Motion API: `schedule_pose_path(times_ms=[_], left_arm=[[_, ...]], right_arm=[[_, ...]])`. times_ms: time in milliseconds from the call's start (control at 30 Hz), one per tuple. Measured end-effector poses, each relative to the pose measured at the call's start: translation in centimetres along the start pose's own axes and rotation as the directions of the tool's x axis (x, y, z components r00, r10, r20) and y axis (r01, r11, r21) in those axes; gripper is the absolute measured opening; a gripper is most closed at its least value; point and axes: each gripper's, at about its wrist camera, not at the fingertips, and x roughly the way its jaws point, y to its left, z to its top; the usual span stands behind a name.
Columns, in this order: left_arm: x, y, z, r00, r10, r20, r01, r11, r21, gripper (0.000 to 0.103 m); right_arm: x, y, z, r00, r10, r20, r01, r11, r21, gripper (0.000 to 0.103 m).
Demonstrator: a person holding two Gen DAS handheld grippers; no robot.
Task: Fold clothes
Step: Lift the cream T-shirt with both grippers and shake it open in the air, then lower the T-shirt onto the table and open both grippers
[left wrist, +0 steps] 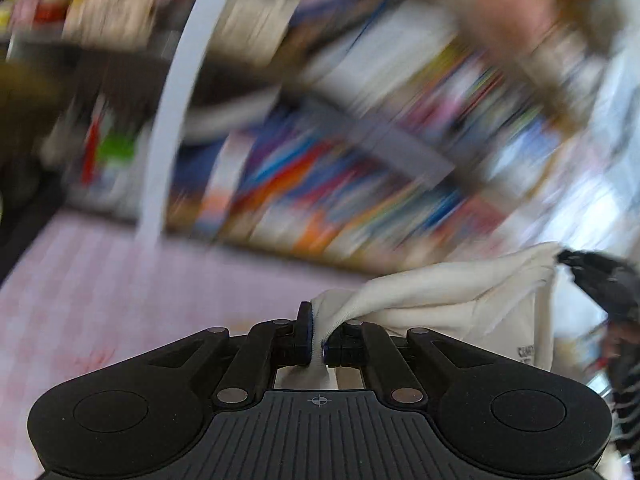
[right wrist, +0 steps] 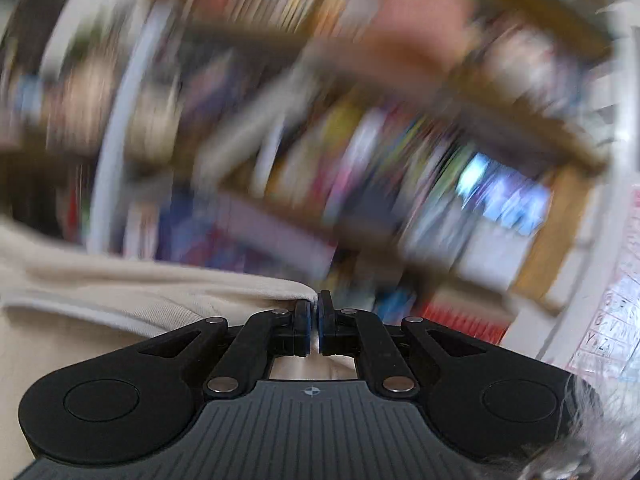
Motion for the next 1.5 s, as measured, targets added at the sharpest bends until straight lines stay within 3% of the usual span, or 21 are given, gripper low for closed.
schedule_pose_path(times_ms=[100, 167, 267, 433, 567, 633, 700, 867, 967, 1033, 1100, 1167, 1233, 1367, 1500], left_arm=[[5.4, 1.8, -0.6, 0.990, 0.077, -0.117, -0.081, 0.996, -0.033, 0.004], [8.3, 3.1, -0.6, 0.980, 0.111, -0.163, -0.118, 0.992, -0.034, 0.004], [12.3, 4.9, -0.1, 0.964, 0.132, -0.231, -0.145, 0.989, -0.039, 0.004], [17.8, 6.1, 2.4, 0.950, 0.163, -0.266, -0.180, 0.983, -0.042, 0.004], [21.7, 6.4, 3.5, 0.913, 0.215, -0.347, -0.224, 0.975, 0.015, 0.006], [22.5, 6.2, 3.8, 0.914, 0.220, -0.342, -0.226, 0.974, 0.022, 0.006], [23.2, 6.1, 4.1, 0.916, 0.226, -0.332, -0.231, 0.973, 0.026, 0.006], [25.0, 5.7, 5.0, 0.913, 0.279, -0.297, -0.285, 0.958, 0.025, 0.006], [25.3, 5.4, 5.1, 0.904, 0.290, -0.312, -0.294, 0.955, 0.036, 0.013], [24.8, 5.0, 5.2, 0.893, 0.314, -0.323, -0.308, 0.949, 0.072, 0.028], [23.3, 3.9, 5.0, 0.884, 0.368, -0.290, -0.329, 0.928, 0.173, 0.062], [21.0, 2.6, 4.3, 0.891, 0.396, -0.222, -0.331, 0.901, 0.280, 0.072], [18.5, 1.6, 3.3, 0.905, 0.390, -0.171, -0.318, 0.886, 0.339, 0.072], [13.2, 0.3, -0.1, 0.937, 0.336, -0.089, -0.284, 0.888, 0.362, 0.079], [8.7, -1.5, -4.6, 0.943, 0.331, -0.045, -0.287, 0.872, 0.396, 0.079]], right_arm=[[6.6, 3.1, -4.5, 0.985, 0.070, -0.156, -0.076, 0.996, -0.035, 0.004], [9.9, 3.7, -5.9, 0.974, 0.084, -0.208, -0.089, 0.996, -0.014, 0.004], [14.9, 3.0, -6.1, 0.957, 0.118, -0.264, -0.109, 0.993, 0.048, 0.004], [23.0, 1.4, -6.7, 0.924, 0.171, -0.342, -0.134, 0.983, 0.128, 0.004], [27.5, 1.5, -8.2, 0.882, 0.200, -0.427, -0.149, 0.977, 0.151, 0.004], [29.0, 2.4, -9.0, 0.870, 0.185, -0.457, -0.150, 0.982, 0.113, 0.004], [29.7, 3.1, -9.5, 0.872, 0.159, -0.463, -0.143, 0.987, 0.071, 0.004], [31.6, 2.1, -9.3, 0.876, 0.128, -0.464, -0.070, 0.988, 0.140, 0.005], [31.9, 2.2, -9.1, 0.874, 0.128, -0.469, -0.085, 0.990, 0.112, 0.006], [31.3, 2.1, -9.0, 0.874, 0.128, -0.469, -0.091, 0.991, 0.101, 0.020], [29.9, 1.9, -8.9, 0.883, 0.119, -0.454, -0.089, 0.992, 0.086, 0.040], [27.7, 1.7, -9.0, 0.890, 0.130, -0.437, -0.107, 0.991, 0.077, 0.045], [25.2, 1.5, -9.1, 0.894, 0.151, -0.421, -0.133, 0.988, 0.073, 0.049], [19.2, 2.1, -9.7, 0.902, 0.190, -0.388, -0.184, 0.982, 0.052, 0.054], [13.0, 3.5, -10.6, 0.910, 0.200, -0.363, -0.196, 0.979, 0.047, 0.059]])
